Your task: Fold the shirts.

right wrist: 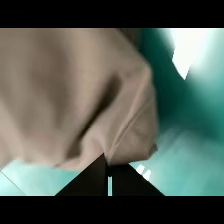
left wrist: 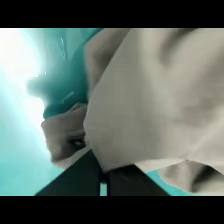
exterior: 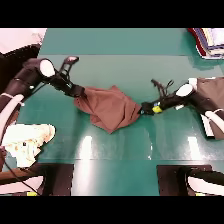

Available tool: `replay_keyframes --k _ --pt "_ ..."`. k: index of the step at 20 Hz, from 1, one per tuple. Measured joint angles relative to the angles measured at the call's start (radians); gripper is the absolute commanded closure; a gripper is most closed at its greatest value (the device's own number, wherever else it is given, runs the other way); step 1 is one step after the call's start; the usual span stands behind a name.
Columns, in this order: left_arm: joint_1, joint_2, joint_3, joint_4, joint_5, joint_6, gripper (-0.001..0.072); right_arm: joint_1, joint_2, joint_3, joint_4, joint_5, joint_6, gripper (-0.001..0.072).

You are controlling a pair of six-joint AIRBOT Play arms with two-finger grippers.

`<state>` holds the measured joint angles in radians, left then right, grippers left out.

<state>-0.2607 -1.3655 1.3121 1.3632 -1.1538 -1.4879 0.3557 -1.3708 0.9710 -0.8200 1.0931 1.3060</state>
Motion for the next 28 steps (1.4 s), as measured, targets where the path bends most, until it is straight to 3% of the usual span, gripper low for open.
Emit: replay_keyframes --k 9,16,22,28 --pt "0.000 0.424 0.376 0.066 -0.006 0.000 0.0686 -0.194 0.338 0.590 -0.154 0.229 0.047 0.0699" --pt "0.000 0.481 0.523 0.039 -0.148 0.003 0.0687 -0.269 0.339 0.929 -0.171 0.336 0.120 0.0700" --pt "0.000 0.398 0.263 -0.013 -0.262 -0.003 0.0685 -0.222 0.078 1.004 -0.223 0.467 0.185 0.0700" --pt "0.000 0.330 -0.208 -0.033 -0.164 0.038 0.0685 -0.135 -0.117 0.793 -0.298 0.496 0.180 0.0700"
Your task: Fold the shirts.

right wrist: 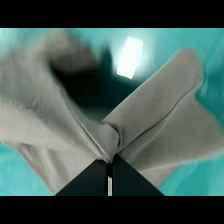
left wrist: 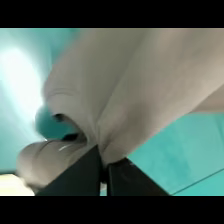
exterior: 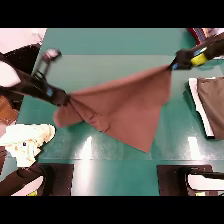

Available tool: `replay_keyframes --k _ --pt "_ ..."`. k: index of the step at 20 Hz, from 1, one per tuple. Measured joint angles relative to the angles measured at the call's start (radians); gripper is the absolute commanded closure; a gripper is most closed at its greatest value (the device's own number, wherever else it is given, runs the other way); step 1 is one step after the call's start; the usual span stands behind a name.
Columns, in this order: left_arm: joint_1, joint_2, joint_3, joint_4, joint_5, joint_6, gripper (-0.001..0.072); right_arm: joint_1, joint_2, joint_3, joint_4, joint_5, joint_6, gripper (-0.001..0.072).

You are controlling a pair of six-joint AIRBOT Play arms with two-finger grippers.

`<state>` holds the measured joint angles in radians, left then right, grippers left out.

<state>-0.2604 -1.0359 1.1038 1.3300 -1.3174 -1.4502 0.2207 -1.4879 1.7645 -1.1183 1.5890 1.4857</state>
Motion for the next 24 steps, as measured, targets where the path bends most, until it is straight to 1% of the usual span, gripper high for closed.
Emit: replay_keyframes --k 2,3,4,5,6,8,11,13,15,19,24 --pt "0.000 -0.006 -0.103 -0.006 0.014 0.017 0.0683 0.017 -0.004 -0.077 -0.009 -0.010 -0.006 0.0701" --pt "0.000 -0.009 -0.141 -0.016 0.013 0.027 0.0611 0.022 0.005 -0.118 -0.014 -0.020 -0.008 0.0700" --pt "0.000 -0.010 -0.165 -0.032 0.011 0.037 0.0257 0.026 0.019 -0.153 -0.018 -0.033 -0.010 0.0700" --pt "0.000 -0.010 -0.183 -0.056 0.003 0.048 0.0132 0.026 0.038 -0.190 -0.019 -0.048 -0.012 0.0700" --pt "0.000 -0.010 -0.191 -0.084 0.001 0.059 0.0167 0.026 0.054 -0.221 -0.024 -0.062 -0.014 0.0700" --pt "0.000 -0.010 -0.175 -0.140 -0.002 0.080 0.0166 0.026 0.087 -0.274 -0.025 -0.084 -0.015 0.0700" --pt "0.000 -0.008 -0.073 -0.181 0.005 0.096 0.0167 0.026 0.110 -0.310 -0.026 -0.101 -0.018 0.0700" --pt "0.000 -0.011 -0.002 -0.178 0.049 0.100 0.0167 0.026 0.117 -0.321 -0.026 -0.107 -0.019 0.0700" --pt "0.000 -0.036 0.046 -0.134 0.105 0.089 0.0167 0.027 0.121 -0.327 -0.026 -0.111 -0.019 0.0700" --pt "0.010 -0.172 0.084 -0.095 0.189 0.060 0.0166 0.028 0.124 -0.331 -0.026 -0.114 -0.020 0.0700" --pt "0.056 -0.380 0.096 -0.137 0.264 0.048 0.0166 0.029 0.124 -0.332 -0.026 -0.114 -0.020 0.0700"
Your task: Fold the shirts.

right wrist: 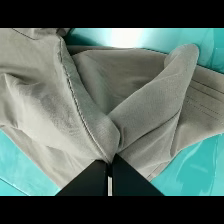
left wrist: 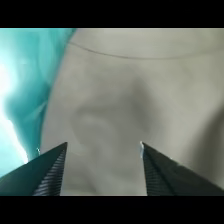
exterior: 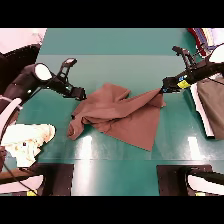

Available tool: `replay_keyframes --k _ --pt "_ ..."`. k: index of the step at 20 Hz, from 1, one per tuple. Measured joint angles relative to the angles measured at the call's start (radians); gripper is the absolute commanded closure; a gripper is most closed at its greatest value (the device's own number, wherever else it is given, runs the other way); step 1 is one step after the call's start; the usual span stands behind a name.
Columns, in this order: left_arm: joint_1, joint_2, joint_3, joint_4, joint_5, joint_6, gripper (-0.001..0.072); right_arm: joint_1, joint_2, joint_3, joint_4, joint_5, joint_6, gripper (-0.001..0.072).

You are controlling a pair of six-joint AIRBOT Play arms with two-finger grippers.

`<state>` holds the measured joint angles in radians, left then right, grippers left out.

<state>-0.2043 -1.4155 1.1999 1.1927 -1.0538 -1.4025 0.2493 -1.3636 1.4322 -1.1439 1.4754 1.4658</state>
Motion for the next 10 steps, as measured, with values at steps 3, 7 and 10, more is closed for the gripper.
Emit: replay_keyframes --k 3,7,10 --pt "0.006 -0.087 0.002 -0.020 0.020 -0.001 0.0166 0.000 0.000 0.000 0.000 0.000 0.000 0.0700" --pt "0.006 -0.150 0.002 -0.075 0.030 0.016 0.0170 0.000 0.000 0.000 0.000 -0.006 0.000 0.0700" --pt "0.006 -0.167 0.003 -0.109 0.028 0.036 0.0686 0.002 0.000 0.000 0.000 -0.008 0.000 0.0700"
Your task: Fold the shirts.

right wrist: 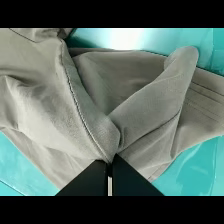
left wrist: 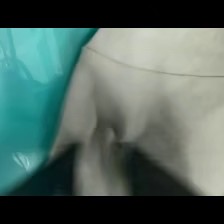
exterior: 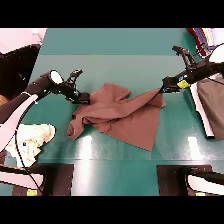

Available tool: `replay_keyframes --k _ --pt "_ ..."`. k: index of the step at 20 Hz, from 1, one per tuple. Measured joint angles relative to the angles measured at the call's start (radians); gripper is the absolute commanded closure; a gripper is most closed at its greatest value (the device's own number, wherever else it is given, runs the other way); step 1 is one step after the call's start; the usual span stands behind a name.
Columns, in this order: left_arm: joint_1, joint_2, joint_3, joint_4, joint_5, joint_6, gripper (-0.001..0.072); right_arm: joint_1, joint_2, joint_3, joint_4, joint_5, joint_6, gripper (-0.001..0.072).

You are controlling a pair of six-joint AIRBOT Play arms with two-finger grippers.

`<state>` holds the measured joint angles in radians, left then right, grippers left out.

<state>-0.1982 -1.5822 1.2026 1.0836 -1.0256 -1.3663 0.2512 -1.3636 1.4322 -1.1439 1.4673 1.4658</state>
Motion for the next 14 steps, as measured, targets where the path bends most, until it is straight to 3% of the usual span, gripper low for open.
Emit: replay_keyframes --k 6,14 --pt "0.010 0.040 0.021 -0.019 -0.019 0.044 0.0686 0.010 0.016 0.002 0.000 -0.002 0.000 0.0700" --pt "0.079 0.404 0.274 0.041 -0.036 0.056 0.0686 -0.008 0.170 0.200 -0.008 -0.002 0.000 0.0700"
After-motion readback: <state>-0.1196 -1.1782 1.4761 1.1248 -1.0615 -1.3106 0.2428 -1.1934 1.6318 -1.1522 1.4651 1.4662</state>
